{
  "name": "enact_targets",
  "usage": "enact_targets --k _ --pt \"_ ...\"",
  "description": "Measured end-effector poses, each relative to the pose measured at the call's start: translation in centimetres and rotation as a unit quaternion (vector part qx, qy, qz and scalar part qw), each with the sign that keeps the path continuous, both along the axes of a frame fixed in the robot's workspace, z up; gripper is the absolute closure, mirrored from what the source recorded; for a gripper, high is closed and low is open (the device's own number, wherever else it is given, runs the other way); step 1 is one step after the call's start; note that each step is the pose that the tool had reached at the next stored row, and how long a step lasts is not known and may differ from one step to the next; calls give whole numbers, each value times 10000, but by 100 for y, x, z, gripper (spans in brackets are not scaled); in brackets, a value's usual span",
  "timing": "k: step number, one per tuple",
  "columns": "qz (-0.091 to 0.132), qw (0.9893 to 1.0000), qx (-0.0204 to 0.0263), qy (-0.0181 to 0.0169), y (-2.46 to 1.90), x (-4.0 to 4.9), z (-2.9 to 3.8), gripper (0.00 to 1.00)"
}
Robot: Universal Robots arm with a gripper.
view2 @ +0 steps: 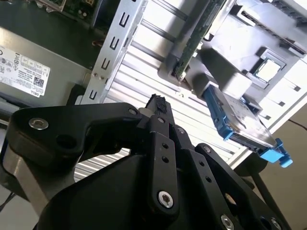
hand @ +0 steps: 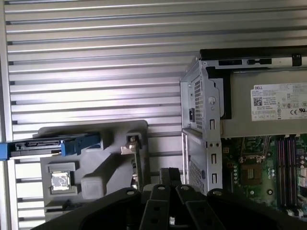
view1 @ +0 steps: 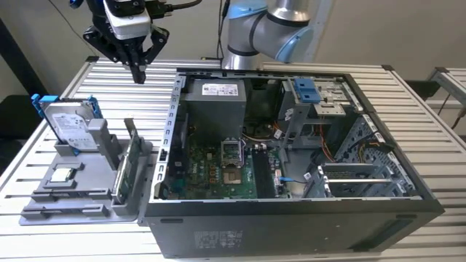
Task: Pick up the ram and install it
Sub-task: 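Reach for the ram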
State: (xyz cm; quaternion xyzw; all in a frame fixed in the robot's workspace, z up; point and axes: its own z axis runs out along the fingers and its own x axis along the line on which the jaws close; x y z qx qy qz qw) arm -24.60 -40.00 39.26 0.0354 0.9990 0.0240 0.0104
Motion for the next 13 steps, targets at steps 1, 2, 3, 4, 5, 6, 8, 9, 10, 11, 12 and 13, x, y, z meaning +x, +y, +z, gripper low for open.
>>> enact_targets --k 1,2,3,4,5,6,8,9,10,11,12,13 --pt "0 10000 0 0 0 -18 0 89" --pt "0 10000 0 0 -1 -34 0 89" --pt "0 10000 0 0 -1 -51 0 89" --pt "0 10000 0 0 -2 -69 0 89" --pt "0 10000 0 0 -2 -85 0 89" --pt "0 10000 0 0 -2 -100 0 89" --pt "0 10000 0 0 -3 -132 0 89" --pt "0 10000 0 0 -3 -148 0 89" --pt "0 10000 0 0 -3 -162 0 89" --pt "0 10000 0 0 -3 -176 0 89" --pt "0 10000 0 0 -3 -187 0 89" --pt "0 10000 0 0 -3 -200 0 89"
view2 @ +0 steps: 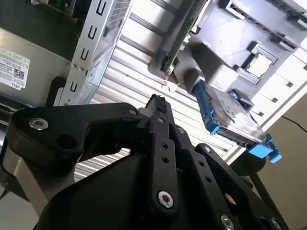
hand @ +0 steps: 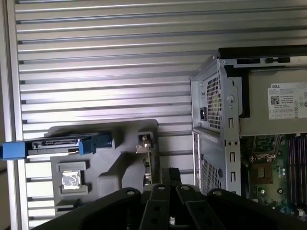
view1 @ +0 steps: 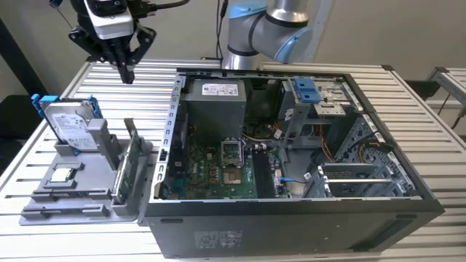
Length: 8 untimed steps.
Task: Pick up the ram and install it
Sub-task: 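Reach for the ram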
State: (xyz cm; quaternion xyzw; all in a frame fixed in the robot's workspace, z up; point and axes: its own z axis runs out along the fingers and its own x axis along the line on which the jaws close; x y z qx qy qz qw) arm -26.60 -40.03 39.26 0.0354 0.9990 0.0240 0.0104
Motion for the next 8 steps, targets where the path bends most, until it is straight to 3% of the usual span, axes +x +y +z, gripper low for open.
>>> enact_targets --k 8 --pt "1 10000 0 0 0 -134 0 89"
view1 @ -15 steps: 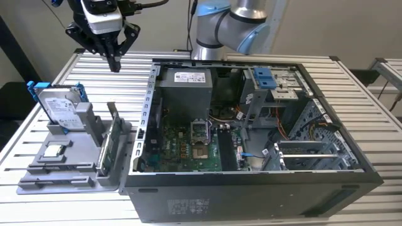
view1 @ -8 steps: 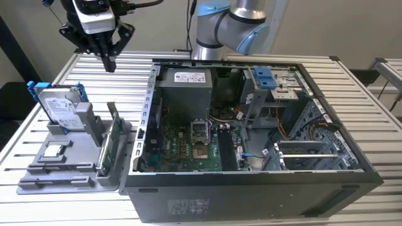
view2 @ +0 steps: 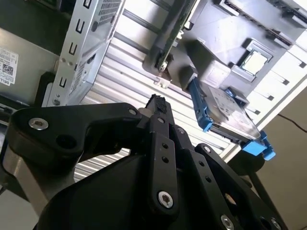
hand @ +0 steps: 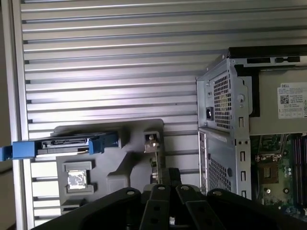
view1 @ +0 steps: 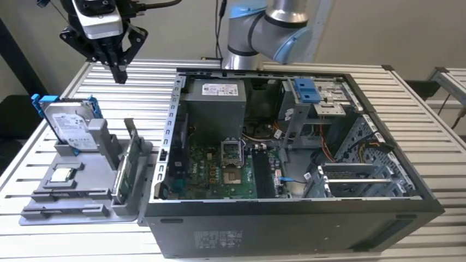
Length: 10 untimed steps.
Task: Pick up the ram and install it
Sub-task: 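Reach for the ram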
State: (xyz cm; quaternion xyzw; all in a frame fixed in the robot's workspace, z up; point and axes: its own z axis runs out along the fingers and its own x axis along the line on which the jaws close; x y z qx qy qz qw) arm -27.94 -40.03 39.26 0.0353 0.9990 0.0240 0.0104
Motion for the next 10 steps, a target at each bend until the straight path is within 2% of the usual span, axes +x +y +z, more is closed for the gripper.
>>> enact_targets --k 3,10 --pt "0 10000 0 0 0 -85 0 89" --pt "-1 10000 0 0 -2 -403 0 89"
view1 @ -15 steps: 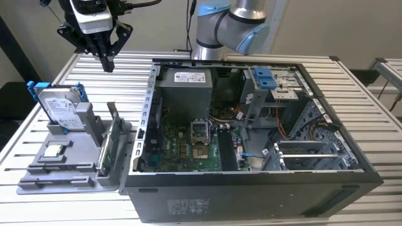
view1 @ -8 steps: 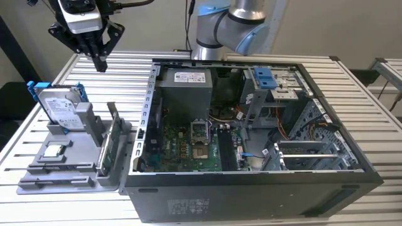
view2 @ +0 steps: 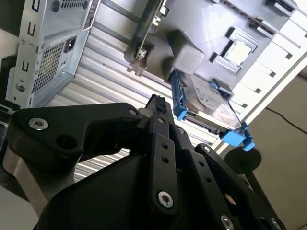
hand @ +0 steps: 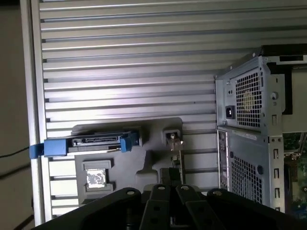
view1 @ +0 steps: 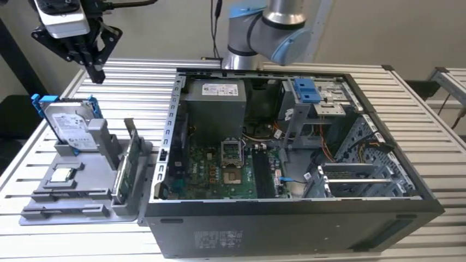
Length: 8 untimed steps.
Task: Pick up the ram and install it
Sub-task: 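Reach for the ram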
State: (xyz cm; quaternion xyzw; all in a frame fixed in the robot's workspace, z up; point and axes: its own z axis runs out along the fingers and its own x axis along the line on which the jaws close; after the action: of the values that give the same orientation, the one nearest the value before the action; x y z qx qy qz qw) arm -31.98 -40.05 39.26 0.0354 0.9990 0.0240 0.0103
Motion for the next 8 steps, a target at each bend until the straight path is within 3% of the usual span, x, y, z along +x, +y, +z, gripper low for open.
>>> enact_targets --k 8 --pt "0 10000 0 -1 -3 -359 0 89"
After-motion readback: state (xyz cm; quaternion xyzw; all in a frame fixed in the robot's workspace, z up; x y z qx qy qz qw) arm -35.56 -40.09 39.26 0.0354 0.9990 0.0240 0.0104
